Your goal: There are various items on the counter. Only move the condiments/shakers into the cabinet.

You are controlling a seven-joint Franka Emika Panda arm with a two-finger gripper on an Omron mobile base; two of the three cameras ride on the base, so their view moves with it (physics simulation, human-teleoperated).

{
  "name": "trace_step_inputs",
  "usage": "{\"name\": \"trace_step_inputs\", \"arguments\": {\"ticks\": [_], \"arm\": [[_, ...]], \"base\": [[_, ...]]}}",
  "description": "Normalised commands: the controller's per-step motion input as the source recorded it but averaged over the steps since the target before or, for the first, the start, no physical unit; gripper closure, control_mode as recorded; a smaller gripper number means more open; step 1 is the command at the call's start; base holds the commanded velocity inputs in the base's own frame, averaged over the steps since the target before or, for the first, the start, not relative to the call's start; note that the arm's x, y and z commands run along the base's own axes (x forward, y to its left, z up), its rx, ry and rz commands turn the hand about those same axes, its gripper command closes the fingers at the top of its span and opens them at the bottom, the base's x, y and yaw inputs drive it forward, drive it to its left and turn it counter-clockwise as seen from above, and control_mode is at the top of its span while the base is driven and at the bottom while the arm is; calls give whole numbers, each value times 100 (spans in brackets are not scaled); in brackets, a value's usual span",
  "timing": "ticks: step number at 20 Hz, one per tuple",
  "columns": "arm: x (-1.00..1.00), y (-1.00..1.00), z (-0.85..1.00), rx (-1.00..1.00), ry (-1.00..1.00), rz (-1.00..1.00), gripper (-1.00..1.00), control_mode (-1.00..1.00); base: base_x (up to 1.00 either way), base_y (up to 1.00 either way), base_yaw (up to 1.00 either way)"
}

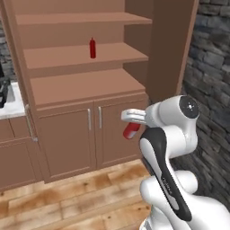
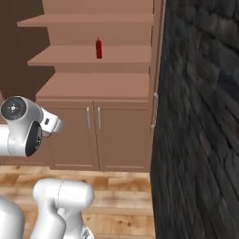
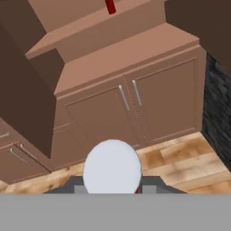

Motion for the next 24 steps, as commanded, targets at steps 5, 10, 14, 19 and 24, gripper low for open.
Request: {"name": "trace_step_inputs", "arguments": {"ticks": [5,10,14,19,24], "arm": [[0,0,0,0,0,0,100,100],[0,0,0,0,0,0,100,100],[0,0,0,0,0,0,100,100],[0,0,0,0,0,0,100,100],[0,0,0,0,0,0,100,100]], "base": [[59,-7,0],[67,-3,0],[81,0,0],[85,0,0],[83,0,-1]]}}
